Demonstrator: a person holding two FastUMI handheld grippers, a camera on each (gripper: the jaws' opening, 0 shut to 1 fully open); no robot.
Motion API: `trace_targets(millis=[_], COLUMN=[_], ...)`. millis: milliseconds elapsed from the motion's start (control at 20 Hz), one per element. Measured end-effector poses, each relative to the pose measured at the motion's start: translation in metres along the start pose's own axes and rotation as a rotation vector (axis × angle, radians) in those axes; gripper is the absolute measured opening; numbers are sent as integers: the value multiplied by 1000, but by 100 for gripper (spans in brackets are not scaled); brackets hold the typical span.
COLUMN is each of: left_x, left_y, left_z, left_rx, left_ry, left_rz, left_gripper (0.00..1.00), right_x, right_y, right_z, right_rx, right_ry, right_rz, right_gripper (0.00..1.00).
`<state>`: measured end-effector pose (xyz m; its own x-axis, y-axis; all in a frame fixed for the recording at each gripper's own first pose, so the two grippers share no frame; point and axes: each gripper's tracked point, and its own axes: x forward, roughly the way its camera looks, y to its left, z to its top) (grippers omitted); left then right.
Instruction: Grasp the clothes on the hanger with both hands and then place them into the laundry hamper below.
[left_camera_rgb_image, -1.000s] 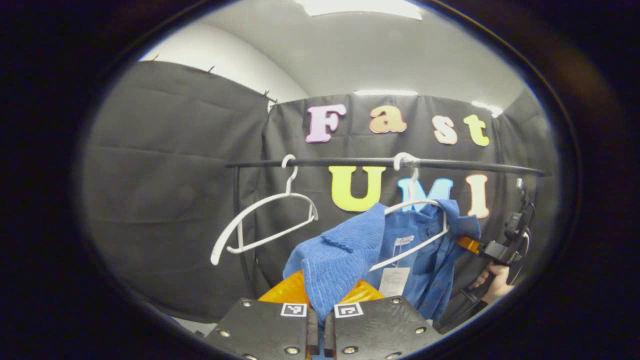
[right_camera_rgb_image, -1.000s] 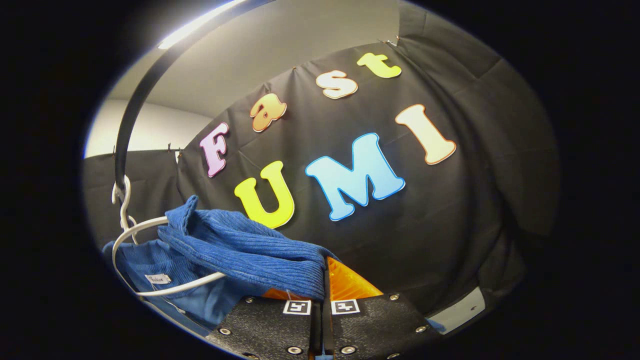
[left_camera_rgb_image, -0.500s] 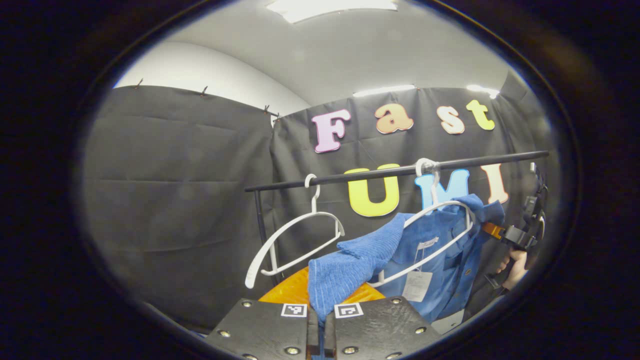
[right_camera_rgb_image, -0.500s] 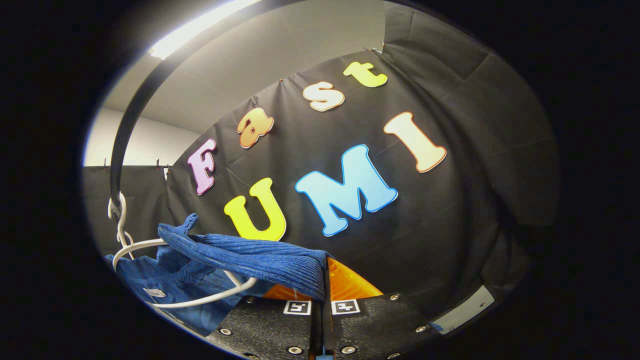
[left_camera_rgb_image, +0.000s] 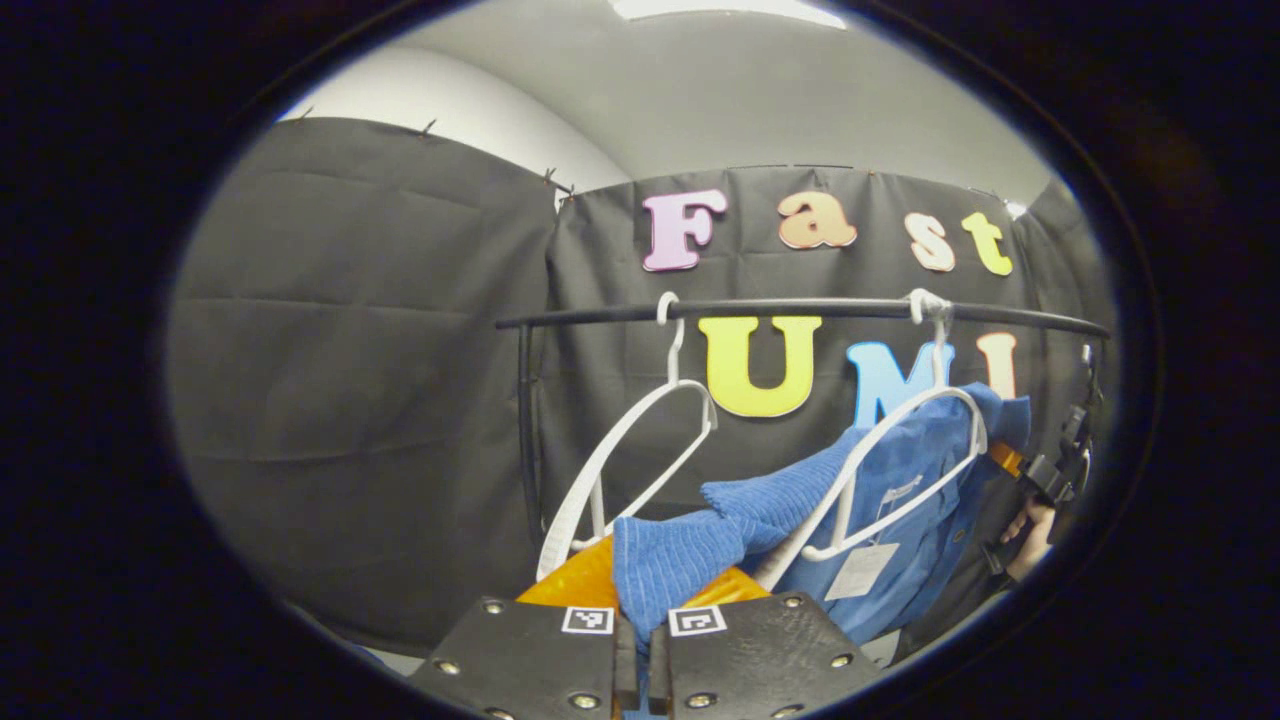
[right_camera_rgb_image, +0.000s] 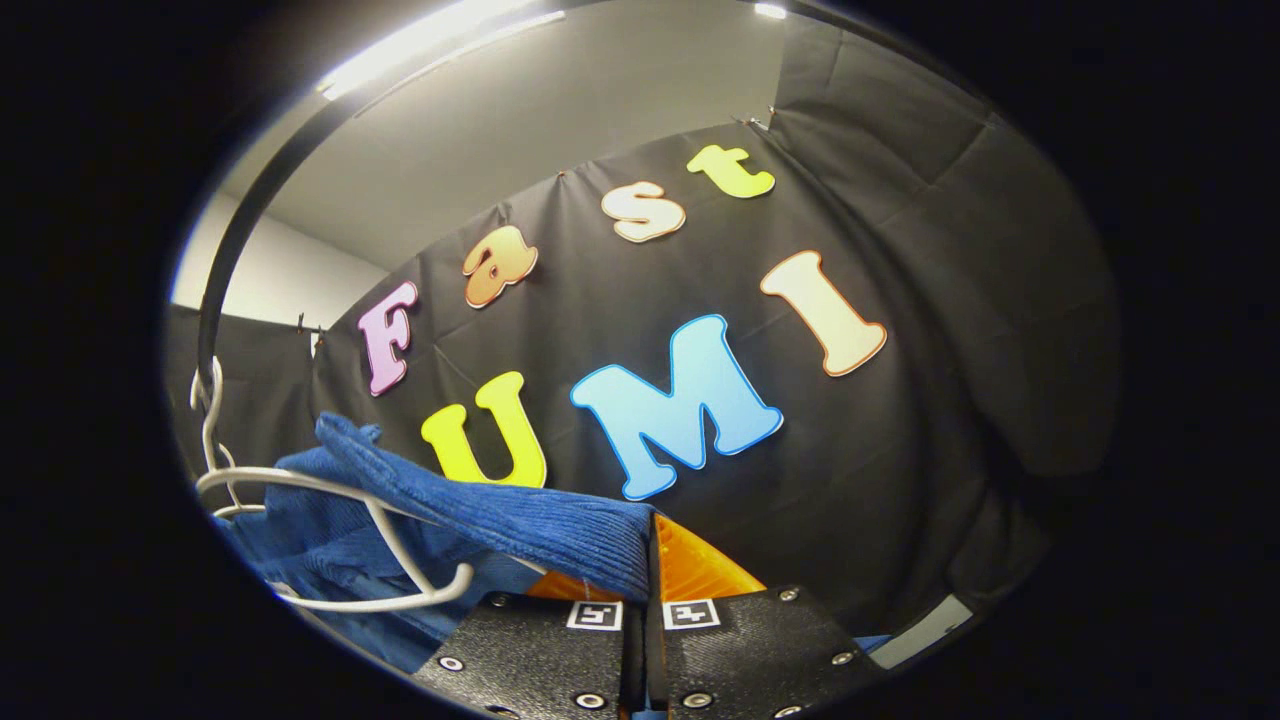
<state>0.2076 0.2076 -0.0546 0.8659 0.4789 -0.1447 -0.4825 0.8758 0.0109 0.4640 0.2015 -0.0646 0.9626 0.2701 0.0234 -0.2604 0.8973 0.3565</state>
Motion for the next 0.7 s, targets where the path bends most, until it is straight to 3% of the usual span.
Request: trace_targets(millis=[150,350,700], left_x=[15,13,5], left_y=[-1,-1,-12], left_z=[-26,-63,-70], left_rx=[-79,-215,-172], left_ry=[62,117,139], left_rz=[-7,-11,-44], left_gripper=[5,5,5], right_x=[8,15,-4], right_y=[1,-17,-24], right_z=[-9,-14,-13], right_rx=[-37,-75,-167], right_ry=[1,13,8], right_rz=[5,-45,-45], right_gripper=[0,0,0])
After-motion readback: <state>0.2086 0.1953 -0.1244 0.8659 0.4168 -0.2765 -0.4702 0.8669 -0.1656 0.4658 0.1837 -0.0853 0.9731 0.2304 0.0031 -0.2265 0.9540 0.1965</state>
